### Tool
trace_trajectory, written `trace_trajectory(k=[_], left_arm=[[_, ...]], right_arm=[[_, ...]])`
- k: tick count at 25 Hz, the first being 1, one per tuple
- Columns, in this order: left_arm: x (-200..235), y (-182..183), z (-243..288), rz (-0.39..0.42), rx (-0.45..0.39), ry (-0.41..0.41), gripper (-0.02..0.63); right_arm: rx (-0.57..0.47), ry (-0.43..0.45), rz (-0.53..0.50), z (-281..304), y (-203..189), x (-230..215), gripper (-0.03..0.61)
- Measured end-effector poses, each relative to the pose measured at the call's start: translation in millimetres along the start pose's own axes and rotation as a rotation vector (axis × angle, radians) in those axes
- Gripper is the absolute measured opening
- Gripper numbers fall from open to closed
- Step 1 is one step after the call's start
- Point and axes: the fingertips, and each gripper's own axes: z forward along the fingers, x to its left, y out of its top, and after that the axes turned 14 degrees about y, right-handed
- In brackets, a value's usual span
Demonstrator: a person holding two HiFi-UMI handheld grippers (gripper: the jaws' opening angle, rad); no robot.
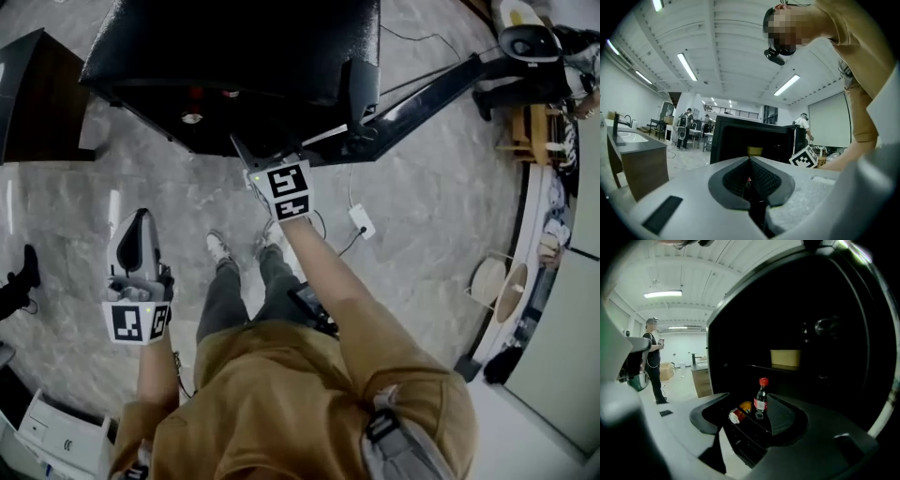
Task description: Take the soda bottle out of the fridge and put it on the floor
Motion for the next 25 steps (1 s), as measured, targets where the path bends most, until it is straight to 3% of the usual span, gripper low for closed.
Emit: trace_trajectory(k=[10,25], left_arm=[[21.2,-65.9,35.7,-0.049,0.009,0.009,0.0],[24.2,-93.5,50.0,-0.096,-0.009,0.023,0.0]], right_arm=[[0.009,-0.058,0.018,88.3,-56.7,-59.9,0.278],[-0.009,-0.045,-0.022,138.8,-54.6,-88.8,0.296]])
